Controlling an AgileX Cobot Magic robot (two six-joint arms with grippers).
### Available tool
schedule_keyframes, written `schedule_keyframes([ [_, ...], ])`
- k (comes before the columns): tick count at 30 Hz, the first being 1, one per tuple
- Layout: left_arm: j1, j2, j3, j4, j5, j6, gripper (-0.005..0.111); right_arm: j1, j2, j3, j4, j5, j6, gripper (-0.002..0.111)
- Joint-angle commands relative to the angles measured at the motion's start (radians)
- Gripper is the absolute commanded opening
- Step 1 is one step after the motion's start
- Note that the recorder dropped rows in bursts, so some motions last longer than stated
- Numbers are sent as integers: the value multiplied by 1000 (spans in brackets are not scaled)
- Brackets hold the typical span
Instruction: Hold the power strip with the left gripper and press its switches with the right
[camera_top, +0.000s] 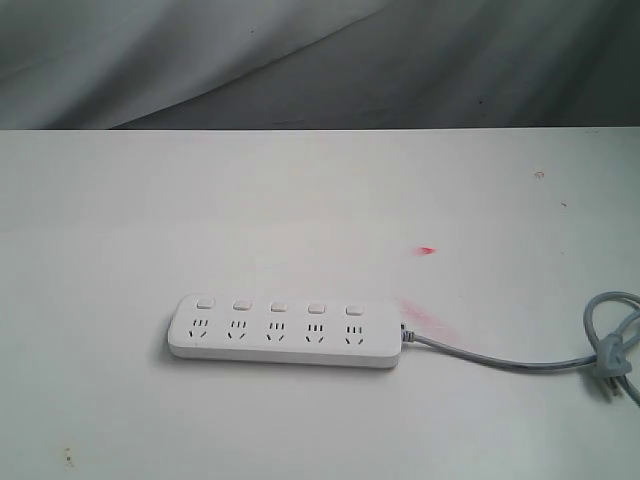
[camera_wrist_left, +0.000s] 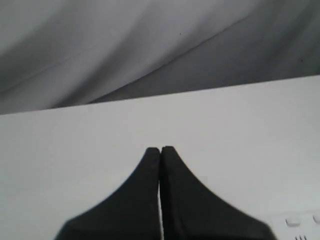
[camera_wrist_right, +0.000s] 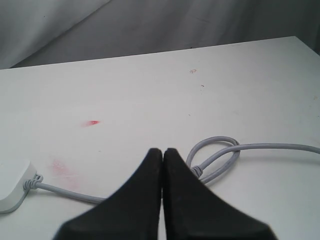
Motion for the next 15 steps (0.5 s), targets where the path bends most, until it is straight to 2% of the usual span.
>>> schedule_keyframes([
  [1,2,133,-182,3,-9,0,1,-8,-9,3,-12,-1,-2,0],
  [9,2,291,-444,3,-9,0,1,-8,-9,3,-12,-1,-2,0],
  [15,2,355,-572,3,-12,0,1,-8,-9,3,-12,-1,-2,0],
])
